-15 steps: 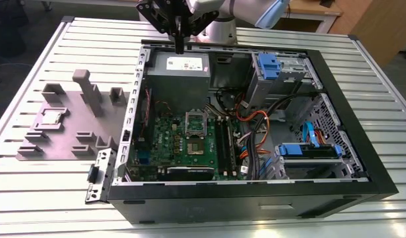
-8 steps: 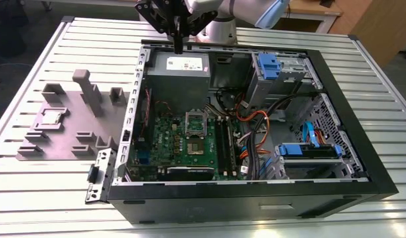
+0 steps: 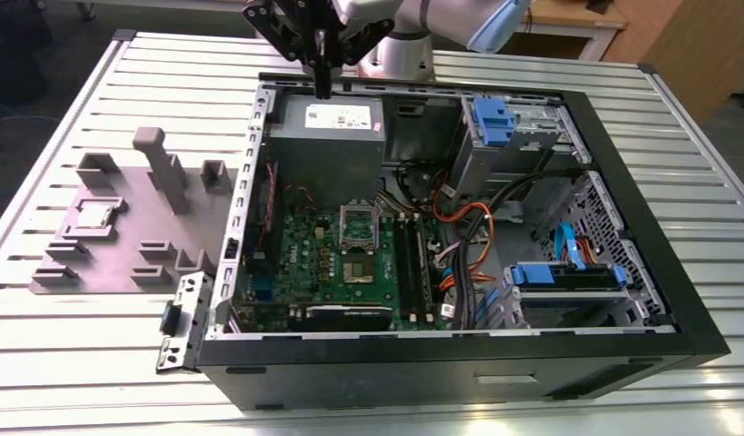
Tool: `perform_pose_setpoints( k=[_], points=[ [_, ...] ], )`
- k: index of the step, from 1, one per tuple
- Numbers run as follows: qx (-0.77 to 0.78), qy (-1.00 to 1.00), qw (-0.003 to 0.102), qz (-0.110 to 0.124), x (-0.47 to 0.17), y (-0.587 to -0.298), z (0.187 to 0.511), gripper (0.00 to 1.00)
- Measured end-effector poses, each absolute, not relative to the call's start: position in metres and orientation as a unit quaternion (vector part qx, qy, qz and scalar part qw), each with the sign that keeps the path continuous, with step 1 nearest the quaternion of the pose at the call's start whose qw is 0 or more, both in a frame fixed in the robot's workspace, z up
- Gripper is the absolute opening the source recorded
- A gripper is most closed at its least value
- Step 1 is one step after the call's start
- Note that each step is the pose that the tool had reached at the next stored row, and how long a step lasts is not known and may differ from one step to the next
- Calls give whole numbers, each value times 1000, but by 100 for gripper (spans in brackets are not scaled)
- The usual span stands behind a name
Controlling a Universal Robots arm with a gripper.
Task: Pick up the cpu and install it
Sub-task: 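Reach for the cpu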
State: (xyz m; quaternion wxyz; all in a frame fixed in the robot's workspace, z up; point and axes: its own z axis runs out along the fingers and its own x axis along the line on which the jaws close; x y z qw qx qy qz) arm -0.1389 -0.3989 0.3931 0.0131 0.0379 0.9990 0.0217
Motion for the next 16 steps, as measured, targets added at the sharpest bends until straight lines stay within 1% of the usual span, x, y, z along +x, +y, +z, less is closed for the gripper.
perform_pose_setpoints(
  k=[16],
  points=[
    [38, 999, 13, 22, -145, -399, 393, 14]
  ],
)
